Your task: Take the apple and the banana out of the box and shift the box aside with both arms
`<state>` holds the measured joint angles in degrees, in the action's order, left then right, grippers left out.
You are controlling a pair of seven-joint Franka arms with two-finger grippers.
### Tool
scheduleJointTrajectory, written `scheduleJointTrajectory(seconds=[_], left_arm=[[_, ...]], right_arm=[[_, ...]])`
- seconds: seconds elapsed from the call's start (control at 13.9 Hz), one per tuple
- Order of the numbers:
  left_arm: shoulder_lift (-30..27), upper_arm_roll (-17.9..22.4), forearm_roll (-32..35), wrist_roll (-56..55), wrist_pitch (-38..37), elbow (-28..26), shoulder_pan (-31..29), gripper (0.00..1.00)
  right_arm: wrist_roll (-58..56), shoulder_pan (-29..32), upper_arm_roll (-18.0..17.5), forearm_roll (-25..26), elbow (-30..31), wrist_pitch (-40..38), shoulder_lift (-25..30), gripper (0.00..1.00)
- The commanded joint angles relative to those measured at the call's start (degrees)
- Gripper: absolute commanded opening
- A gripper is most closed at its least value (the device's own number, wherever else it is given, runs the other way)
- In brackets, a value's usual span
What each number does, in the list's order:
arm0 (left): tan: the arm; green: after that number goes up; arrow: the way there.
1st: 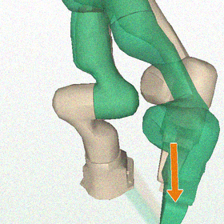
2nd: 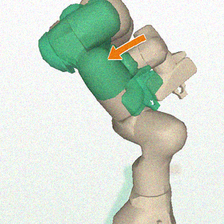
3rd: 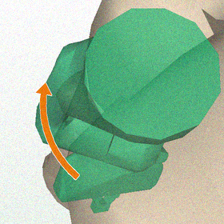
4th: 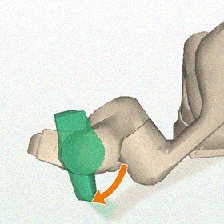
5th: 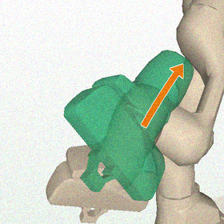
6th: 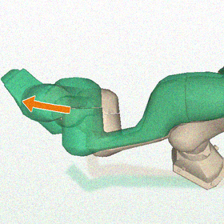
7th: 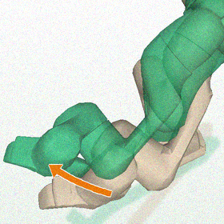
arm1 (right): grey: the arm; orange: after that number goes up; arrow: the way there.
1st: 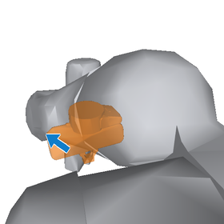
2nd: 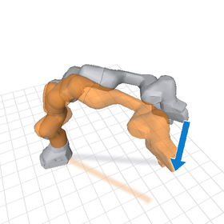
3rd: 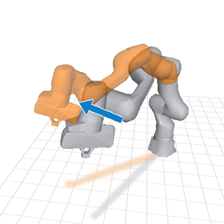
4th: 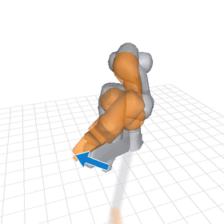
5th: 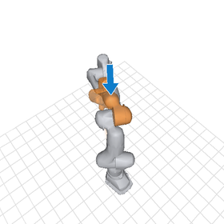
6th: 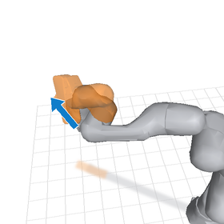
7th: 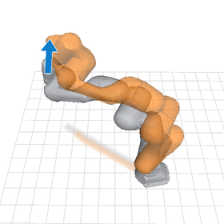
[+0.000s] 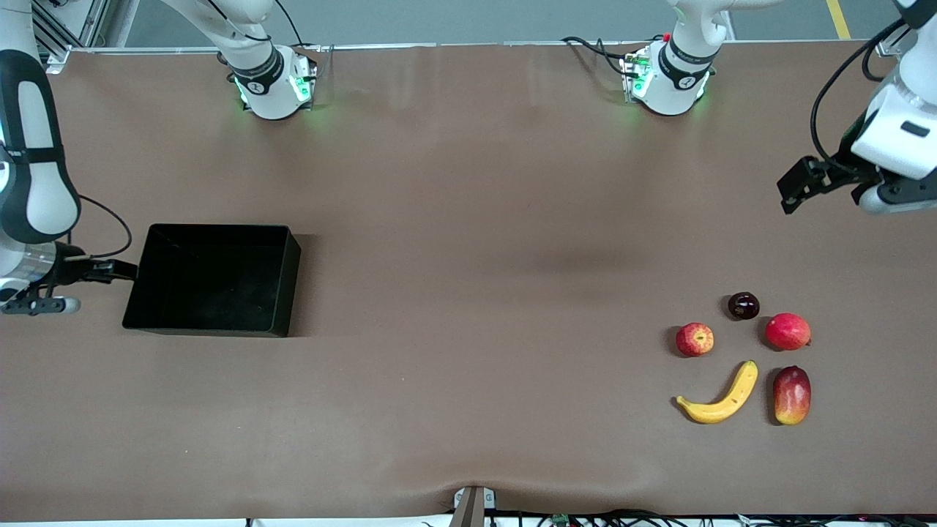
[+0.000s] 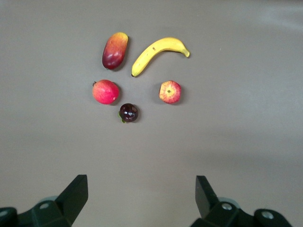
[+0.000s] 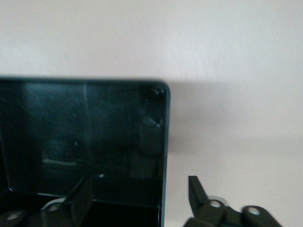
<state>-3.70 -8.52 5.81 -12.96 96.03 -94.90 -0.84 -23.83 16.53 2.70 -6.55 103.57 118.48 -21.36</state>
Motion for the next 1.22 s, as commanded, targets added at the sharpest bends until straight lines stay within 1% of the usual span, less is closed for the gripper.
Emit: scheduleJointTrajectory(seconds=[0.0,0.22,0.36,0.43,0.58,0.72,0.79,0.94,1.08,1.15], left_arm=[[-2.0,0.3,-1.2,0.8,0.7,-2.7,0.4,1.00],[-1.1,0.3,-1.2,0.8,0.7,-2.0,0.5,1.00],[0.2,0.3,-1.3,0.8,0.8,-1.2,0.5,1.00],[0.3,0.3,-1.3,0.8,0.8,-1.2,0.6,1.00],[0.3,0.3,-2.1,0.8,0.8,-1.2,0.6,1.00],[0.3,0.3,-2.5,0.7,0.8,-1.2,0.6,1.00],[0.3,0.3,-2.5,0.7,0.7,-1.2,0.6,1.00],[0.3,0.3,-2.5,0.7,0.7,-1.1,0.7,1.00],[0.5,0.3,-2.4,0.7,0.8,-1.1,0.8,1.00],[0.8,0.3,-2.4,0.7,0.8,-1.1,0.8,1.00]], right_arm=[[-0.7,-3.2,0.0,-0.5,-10.5,-2.2,-2.4,1.00],[-0.6,-4.7,0.1,-0.3,-20.5,-8.1,-2.3,1.00],[-0.5,-7.5,0.1,0.0,-27.4,-12.7,-2.2,1.00],[-0.5,-8.8,0.1,0.0,-29.8,-14.0,-2.0,1.00],[-0.2,-11.5,0.1,0.1,-30.4,-16.9,-0.4,1.00],[0.5,-13.8,0.2,0.6,-30.4,-19.8,2.7,1.00],[2.9,-14.8,0.2,1.4,-30.4,-22.6,3.9,1.00],[9.8,-15.7,-0.1,2.2,-29.8,-29.7,8.4,1.00],[10.7,-17.6,0.0,2.4,-27.7,-34.6,12.5,1.00],[10.8,-17.8,0.0,2.4,-24.5,-35.4,15.4,1.00]])
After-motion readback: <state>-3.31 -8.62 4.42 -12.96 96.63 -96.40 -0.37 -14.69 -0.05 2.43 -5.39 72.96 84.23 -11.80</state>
